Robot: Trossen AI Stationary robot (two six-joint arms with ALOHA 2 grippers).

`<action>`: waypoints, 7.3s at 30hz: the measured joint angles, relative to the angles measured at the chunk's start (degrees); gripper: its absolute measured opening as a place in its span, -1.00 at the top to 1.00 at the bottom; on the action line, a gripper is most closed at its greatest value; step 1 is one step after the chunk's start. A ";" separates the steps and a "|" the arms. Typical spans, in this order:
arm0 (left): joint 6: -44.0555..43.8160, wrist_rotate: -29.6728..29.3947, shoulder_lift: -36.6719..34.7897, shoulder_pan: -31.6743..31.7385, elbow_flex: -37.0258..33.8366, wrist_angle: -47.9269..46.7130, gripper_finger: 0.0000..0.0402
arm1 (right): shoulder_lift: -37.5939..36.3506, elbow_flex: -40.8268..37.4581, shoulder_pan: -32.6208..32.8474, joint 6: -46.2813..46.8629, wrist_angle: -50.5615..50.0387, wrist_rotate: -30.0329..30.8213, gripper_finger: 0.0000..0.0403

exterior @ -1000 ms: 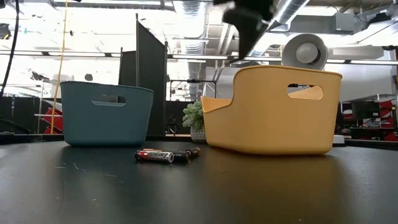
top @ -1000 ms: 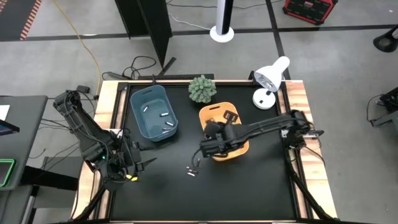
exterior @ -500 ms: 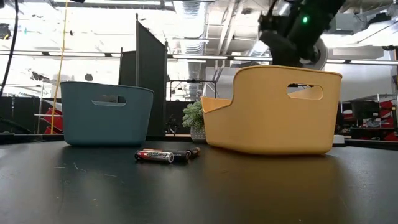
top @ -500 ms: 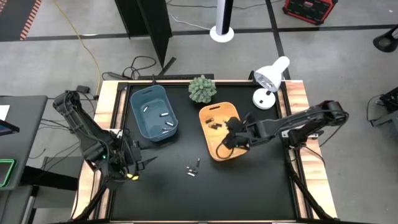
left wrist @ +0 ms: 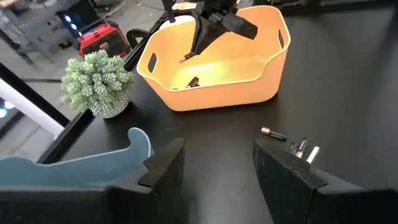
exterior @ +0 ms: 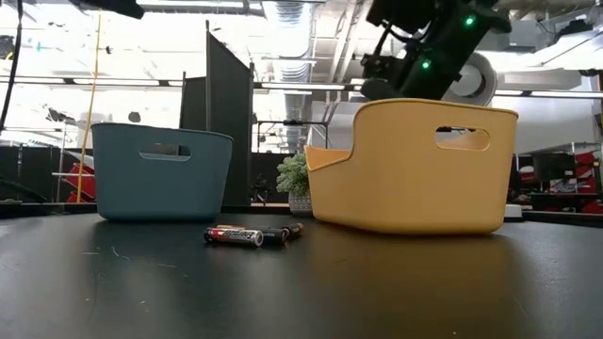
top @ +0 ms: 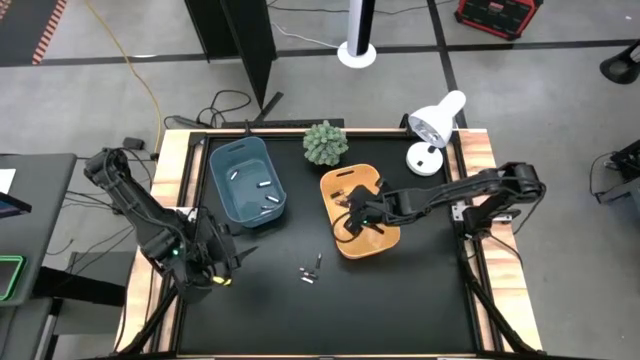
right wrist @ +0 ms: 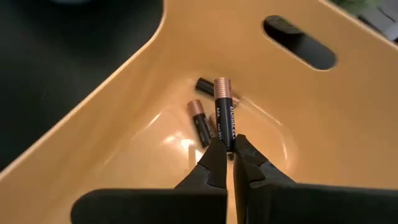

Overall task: Sort batteries
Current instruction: Put the black battery into the yellow bin

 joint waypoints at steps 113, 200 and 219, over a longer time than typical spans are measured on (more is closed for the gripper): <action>40.30 53.23 33.24 28.52 -8.85 52.67 0.10 | 12.01 26.99 24.58 -40.10 2.06 5.08 0.09; 34.84 50.69 26.92 28.98 -8.22 44.94 1.00 | 35.86 34.30 35.64 -30.10 4.88 -8.88 0.11; 35.04 49.16 26.90 28.98 -8.22 45.13 1.00 | 38.35 34.93 27.36 -38.08 2.49 -26.22 0.37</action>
